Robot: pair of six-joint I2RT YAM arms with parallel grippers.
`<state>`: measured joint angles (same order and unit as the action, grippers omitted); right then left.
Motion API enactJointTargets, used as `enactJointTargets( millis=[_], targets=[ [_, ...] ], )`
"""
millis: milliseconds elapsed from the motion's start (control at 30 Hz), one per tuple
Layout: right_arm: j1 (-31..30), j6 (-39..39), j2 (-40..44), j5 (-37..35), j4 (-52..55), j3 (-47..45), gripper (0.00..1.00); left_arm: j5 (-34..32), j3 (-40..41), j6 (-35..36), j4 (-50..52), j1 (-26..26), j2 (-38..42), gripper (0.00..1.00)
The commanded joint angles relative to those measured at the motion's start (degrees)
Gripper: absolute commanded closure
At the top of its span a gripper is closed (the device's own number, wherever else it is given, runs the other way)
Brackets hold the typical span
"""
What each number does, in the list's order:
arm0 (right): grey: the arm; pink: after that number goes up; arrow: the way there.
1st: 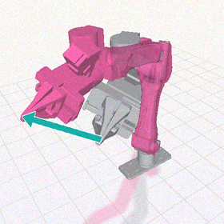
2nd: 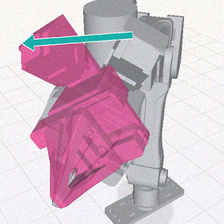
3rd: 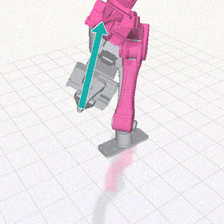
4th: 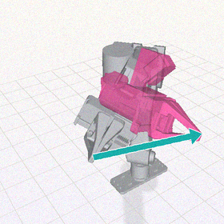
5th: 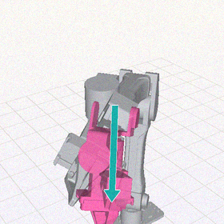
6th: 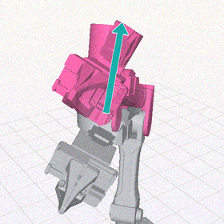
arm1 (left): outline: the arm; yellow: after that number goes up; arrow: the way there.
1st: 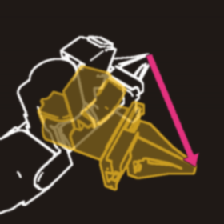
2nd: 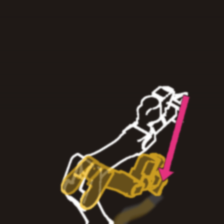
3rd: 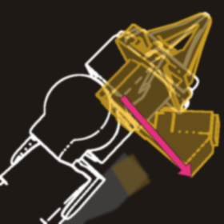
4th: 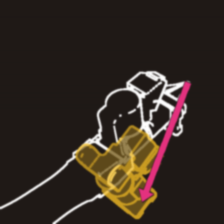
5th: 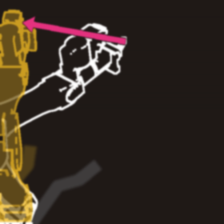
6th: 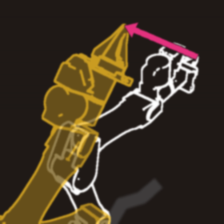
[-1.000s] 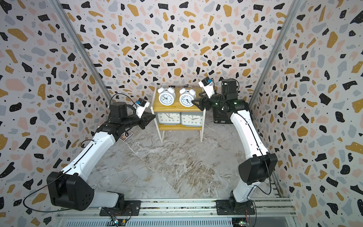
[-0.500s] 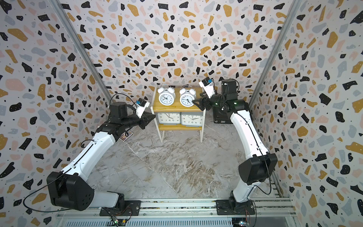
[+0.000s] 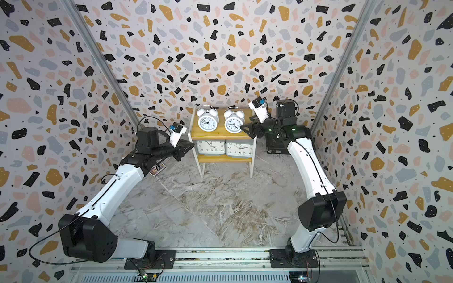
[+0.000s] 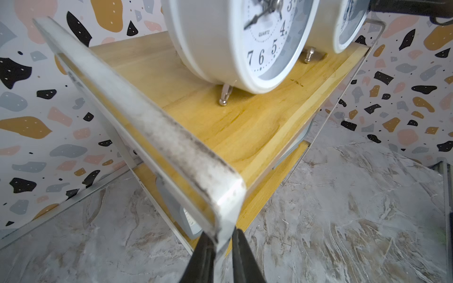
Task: Place the alarm clocks on the shelf by style
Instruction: Place the alarm on the shelf, then reset both arms
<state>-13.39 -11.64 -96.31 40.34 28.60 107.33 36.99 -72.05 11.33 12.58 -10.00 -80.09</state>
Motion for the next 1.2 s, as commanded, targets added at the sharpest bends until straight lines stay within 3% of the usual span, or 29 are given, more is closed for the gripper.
enactJointTargets(
  millis=[0,200,400,733,1167],
  targets=[
    [0.3,1.1,4.5,-0.3,-2.5,-0.9,0.22,1.5,-1.4,-0.1,0.4,-0.2,1.0,0.73],
    [0.3,1.5,7.3,-1.9,-3.6,-3.1,0.2,1.3,-0.8,-0.4,-0.2,-0.2,2.6,0.44],
    [0.3,2.2,11.8,-4.1,-6.4,-9.1,0.18,-0.5,1.1,-2.8,-1.4,-0.2,5.6,0.3],
    [0.3,5.0,21.7,-7.9,-10.6,-21.5,0.18,-4.8,5.9,-8.7,-4.0,-0.2,11.2,0.24],
    [0.3,9.6,36.1,-22.9,-20.5,-43.4,0.18,-18.4,15.1,-20.8,-10.5,-0.2,16.7,0.22]
  ],
)
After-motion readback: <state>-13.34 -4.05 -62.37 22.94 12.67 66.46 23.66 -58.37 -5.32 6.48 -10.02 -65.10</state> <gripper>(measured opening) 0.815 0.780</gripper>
